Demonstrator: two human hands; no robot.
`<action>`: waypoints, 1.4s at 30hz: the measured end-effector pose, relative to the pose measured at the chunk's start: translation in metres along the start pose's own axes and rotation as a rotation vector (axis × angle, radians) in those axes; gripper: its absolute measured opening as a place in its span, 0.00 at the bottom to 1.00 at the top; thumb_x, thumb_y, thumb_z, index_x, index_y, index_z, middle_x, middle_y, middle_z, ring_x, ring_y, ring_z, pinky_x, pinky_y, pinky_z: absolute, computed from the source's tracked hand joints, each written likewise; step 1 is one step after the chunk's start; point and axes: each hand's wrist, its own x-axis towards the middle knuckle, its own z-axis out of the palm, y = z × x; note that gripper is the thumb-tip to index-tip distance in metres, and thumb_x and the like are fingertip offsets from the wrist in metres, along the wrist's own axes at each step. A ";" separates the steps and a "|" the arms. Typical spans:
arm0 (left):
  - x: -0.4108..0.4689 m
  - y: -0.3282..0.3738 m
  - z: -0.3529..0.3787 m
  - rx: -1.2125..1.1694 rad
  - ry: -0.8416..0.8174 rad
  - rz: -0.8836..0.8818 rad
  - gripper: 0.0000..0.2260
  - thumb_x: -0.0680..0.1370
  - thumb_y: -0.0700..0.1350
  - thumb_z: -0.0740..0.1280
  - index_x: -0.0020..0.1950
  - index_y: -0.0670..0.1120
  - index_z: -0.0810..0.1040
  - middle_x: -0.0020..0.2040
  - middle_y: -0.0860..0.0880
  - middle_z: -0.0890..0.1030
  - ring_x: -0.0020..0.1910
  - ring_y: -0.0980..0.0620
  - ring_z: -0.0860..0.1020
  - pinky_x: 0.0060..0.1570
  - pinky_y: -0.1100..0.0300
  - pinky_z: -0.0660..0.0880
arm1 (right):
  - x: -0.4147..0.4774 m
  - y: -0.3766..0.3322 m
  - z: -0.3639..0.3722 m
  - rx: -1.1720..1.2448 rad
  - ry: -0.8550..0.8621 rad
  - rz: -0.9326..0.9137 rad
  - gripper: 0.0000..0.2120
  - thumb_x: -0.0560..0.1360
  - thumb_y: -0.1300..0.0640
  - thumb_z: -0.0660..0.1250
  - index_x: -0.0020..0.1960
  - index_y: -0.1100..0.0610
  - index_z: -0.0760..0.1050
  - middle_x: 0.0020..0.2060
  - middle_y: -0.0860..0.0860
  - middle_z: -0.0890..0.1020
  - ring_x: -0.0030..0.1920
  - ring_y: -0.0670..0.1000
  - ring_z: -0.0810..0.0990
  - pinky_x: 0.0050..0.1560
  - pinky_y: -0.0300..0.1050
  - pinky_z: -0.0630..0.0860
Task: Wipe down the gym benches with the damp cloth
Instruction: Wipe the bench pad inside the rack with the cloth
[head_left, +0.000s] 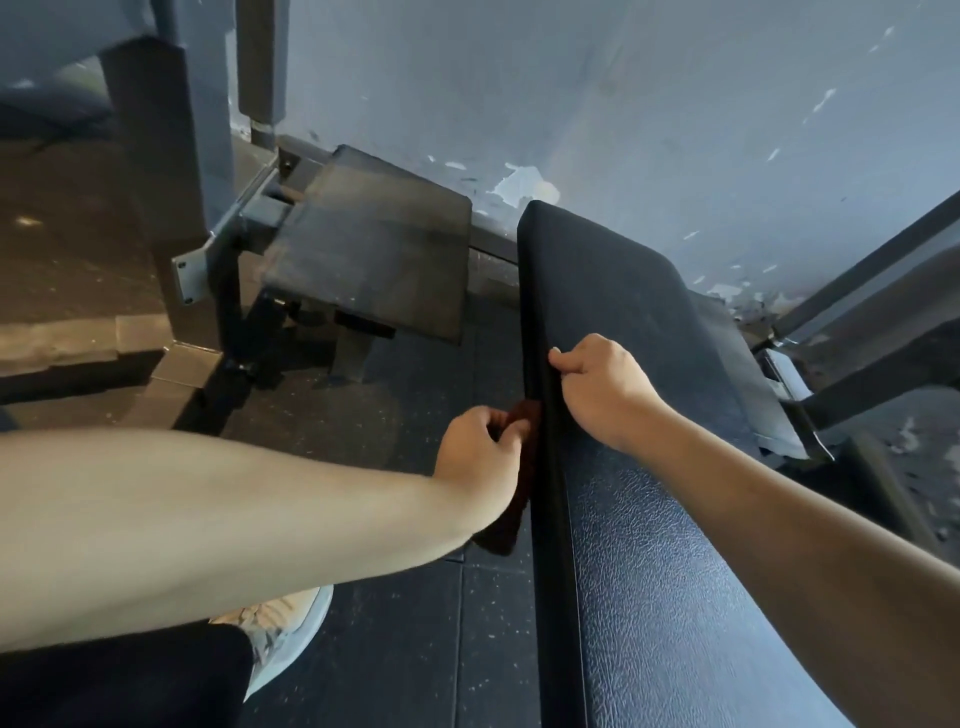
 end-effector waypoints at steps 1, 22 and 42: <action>-0.001 -0.001 0.000 0.001 0.003 -0.010 0.06 0.82 0.50 0.67 0.51 0.48 0.80 0.43 0.52 0.82 0.41 0.54 0.81 0.38 0.59 0.75 | 0.000 0.000 0.001 0.002 0.004 0.001 0.11 0.81 0.61 0.60 0.45 0.52 0.80 0.53 0.55 0.81 0.56 0.61 0.79 0.52 0.48 0.76; 0.023 0.007 0.001 -0.028 0.033 0.191 0.04 0.82 0.48 0.67 0.51 0.50 0.80 0.47 0.53 0.82 0.46 0.56 0.81 0.49 0.57 0.77 | 0.006 0.008 0.003 0.041 0.030 -0.021 0.13 0.81 0.58 0.62 0.61 0.56 0.82 0.58 0.57 0.82 0.60 0.62 0.79 0.56 0.47 0.76; 0.037 0.032 -0.048 -0.123 -0.266 0.228 0.07 0.82 0.44 0.68 0.52 0.44 0.85 0.42 0.47 0.84 0.41 0.51 0.80 0.43 0.58 0.75 | -0.005 -0.006 -0.016 0.023 -0.011 -0.075 0.18 0.77 0.63 0.62 0.60 0.50 0.85 0.47 0.50 0.84 0.43 0.50 0.81 0.41 0.39 0.77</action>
